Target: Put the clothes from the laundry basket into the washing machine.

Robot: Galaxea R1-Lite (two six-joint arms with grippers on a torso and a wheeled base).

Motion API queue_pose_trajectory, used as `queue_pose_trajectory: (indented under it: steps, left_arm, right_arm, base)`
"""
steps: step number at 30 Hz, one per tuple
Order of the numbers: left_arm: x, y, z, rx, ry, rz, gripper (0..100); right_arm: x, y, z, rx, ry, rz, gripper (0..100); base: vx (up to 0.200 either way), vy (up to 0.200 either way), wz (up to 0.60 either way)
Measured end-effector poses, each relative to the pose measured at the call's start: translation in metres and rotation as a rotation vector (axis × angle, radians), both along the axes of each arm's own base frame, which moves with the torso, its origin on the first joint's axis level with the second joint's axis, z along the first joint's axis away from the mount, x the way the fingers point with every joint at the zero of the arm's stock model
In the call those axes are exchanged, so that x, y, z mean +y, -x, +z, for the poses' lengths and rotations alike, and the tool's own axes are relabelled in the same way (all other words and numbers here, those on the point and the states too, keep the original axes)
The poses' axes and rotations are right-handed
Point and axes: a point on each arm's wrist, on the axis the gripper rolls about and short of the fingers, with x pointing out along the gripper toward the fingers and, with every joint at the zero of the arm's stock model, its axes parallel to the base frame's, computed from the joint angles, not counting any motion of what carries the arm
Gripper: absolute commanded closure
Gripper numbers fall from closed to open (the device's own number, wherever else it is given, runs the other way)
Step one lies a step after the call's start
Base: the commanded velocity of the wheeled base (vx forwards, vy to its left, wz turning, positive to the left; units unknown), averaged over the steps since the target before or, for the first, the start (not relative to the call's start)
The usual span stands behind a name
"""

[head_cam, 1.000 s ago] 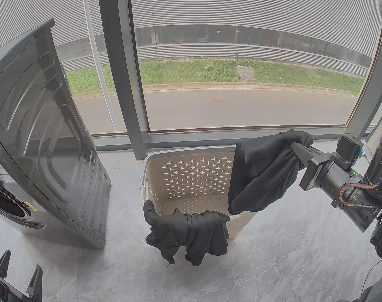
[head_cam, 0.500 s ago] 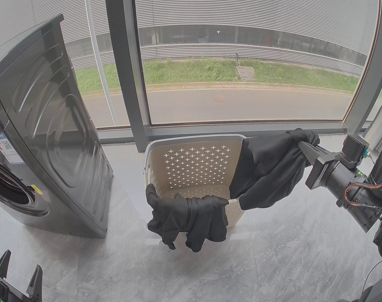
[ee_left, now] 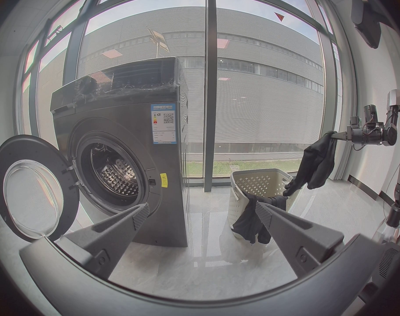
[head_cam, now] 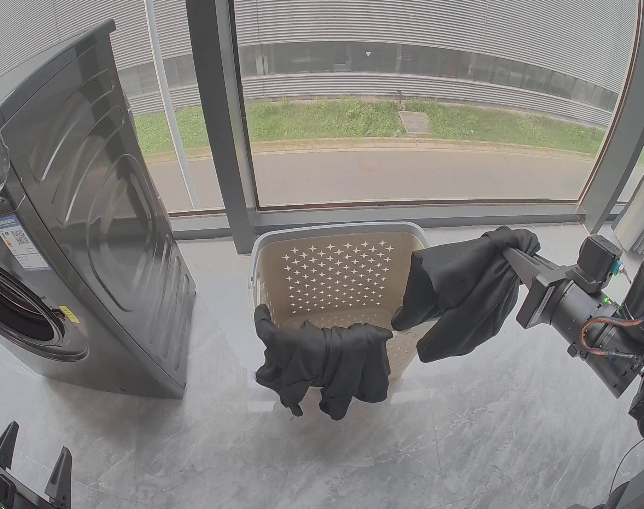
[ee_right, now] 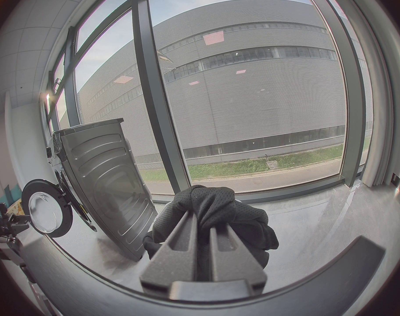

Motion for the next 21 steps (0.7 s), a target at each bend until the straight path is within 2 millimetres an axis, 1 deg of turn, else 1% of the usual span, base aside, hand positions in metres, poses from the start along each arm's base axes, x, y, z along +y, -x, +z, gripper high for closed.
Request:
queue_pose_trajectory:
  steps: [21]
  left_arm:
    - [0.0000,0.0000,0.0000,0.000,0.001,0.000,0]
  right_arm:
    - [0.0070,0.0016,-0.0014,0.000,-0.003,0.045,100]
  base:
    - [0.000,0.200,0.00]
